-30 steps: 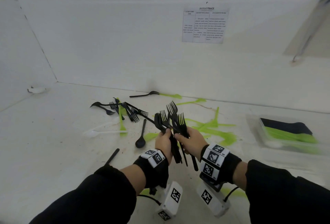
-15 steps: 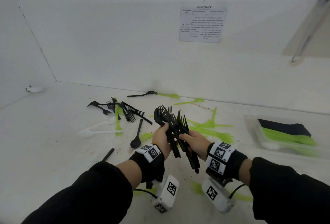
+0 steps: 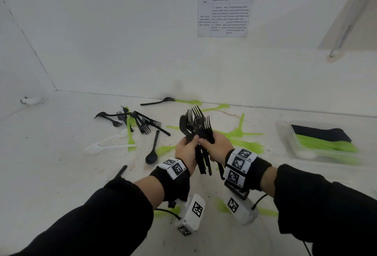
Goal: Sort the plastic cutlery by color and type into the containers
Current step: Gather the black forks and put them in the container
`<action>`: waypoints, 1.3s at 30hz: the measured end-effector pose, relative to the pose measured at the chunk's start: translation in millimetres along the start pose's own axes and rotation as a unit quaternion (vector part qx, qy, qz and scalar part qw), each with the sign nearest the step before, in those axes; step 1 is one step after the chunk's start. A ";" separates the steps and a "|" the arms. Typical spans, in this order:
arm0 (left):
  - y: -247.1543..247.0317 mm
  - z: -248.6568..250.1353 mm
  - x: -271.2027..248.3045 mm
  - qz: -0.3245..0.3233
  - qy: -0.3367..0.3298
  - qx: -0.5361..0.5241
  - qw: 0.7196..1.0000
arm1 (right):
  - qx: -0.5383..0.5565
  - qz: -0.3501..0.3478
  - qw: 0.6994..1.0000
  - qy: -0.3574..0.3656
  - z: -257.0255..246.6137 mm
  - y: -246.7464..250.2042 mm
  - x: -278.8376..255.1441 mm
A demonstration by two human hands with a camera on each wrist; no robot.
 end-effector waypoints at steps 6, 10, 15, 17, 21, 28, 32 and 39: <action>0.3 -2.5 -0.9 0.019 0.028 0.005 0.999 | -0.002 -0.004 1.000 0.002 0.7 -4.9 2.2; 0.1 -4.7 -1.0 0.011 0.018 0.001 1.000 | 0.007 -0.020 1.000 0.022 -0.2 -6.6 -3.5; -2.1 -7.6 -2.1 0.003 0.058 -0.022 0.998 | 0.019 -0.028 0.999 0.031 0.9 -7.5 -4.4; -3.5 -7.4 -5.7 -0.003 0.085 -0.038 0.996 | 0.026 -0.019 0.999 0.028 1.3 -5.8 -5.0; -6.8 -6.2 -10.9 -0.027 0.122 -0.074 0.989 | 0.064 -0.012 0.998 0.016 6.3 -4.7 -3.8; -7.7 -6.4 -15.1 -0.062 0.090 -0.047 0.993 | 0.041 -0.064 0.997 0.024 5.6 -5.6 -4.9; -7.4 -6.4 -16.2 -0.053 0.072 -0.062 0.994 | 0.059 -0.063 0.996 0.015 4.0 -5.8 -6.4; -6.2 -7.3 -17.5 -0.044 0.120 -0.107 0.986 | 0.071 -0.107 0.992 -0.019 9.3 -8.5 -7.9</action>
Point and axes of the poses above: each hand's wrist, its own x-axis towards the middle knuckle, its own y-axis out of the back of the hand, z = x × y, the point moved 5 cm from there along x, towards the middle knuckle
